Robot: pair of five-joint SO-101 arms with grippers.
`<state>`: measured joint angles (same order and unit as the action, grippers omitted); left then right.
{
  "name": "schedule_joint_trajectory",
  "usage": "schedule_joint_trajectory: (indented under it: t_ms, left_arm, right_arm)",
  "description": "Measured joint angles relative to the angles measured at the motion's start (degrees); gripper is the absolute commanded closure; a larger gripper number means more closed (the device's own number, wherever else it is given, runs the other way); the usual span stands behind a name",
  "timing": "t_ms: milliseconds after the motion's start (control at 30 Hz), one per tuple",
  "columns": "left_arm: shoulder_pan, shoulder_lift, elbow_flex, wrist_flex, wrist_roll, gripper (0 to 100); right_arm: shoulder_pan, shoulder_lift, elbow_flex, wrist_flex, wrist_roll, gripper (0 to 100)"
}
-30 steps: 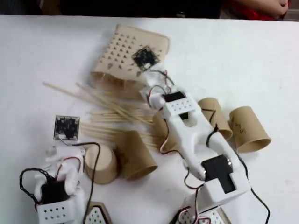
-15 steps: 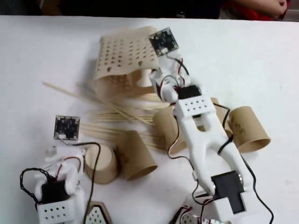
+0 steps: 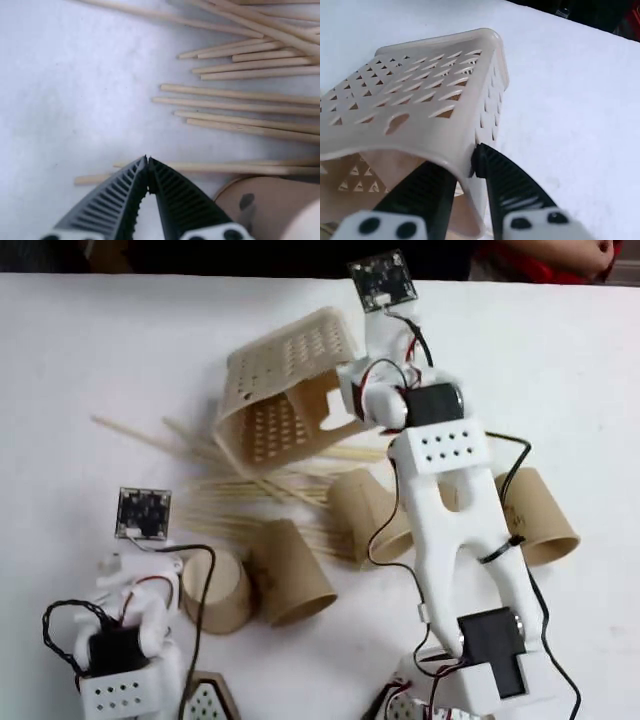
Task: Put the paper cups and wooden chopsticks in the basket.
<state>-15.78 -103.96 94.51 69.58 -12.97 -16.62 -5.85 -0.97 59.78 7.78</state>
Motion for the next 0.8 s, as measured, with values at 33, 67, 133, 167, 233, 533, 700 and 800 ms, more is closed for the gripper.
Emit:
schedule_joint_trajectory:
  t_ms: [33, 67, 133, 167, 233, 533, 700, 800]
  left_arm:
    - [0.00, 0.00, 0.00, 0.00, 0.00, 98]
    - [0.00, 0.00, 0.00, 0.00, 0.00, 98]
    - [0.00, 0.00, 0.00, 0.00, 0.00, 98]
    - [0.00, 0.00, 0.00, 0.00, 0.00, 98]
    - [0.00, 0.00, 0.00, 0.00, 0.00, 98]
    - [0.00, 0.00, 0.00, 0.00, 0.00, 98]
    - [0.00, 0.00, 0.00, 0.00, 0.00, 98]
    - [0.00, 0.00, 0.00, 0.00, 0.00, 98]
  right_arm:
    - [-0.09, 0.00, -1.05, 1.32, 0.00, 98.0]
    - [-0.09, 0.00, -1.93, 2.46, -0.09, 98.0]
    - [0.26, 0.00, -3.43, 4.57, -1.76, 98.0]
    - [0.62, 0.00, -4.13, 5.54, -2.64, 98.0]
    - [1.23, 0.00, -5.19, 7.56, -4.13, 98.0]
    - [2.73, 0.00, -6.33, 15.56, -7.21, 98.1]
    - [2.73, 0.00, -6.59, 16.09, -7.30, 98.1]
    - [3.08, 2.46, -10.02, 16.09, -7.82, 98.1]
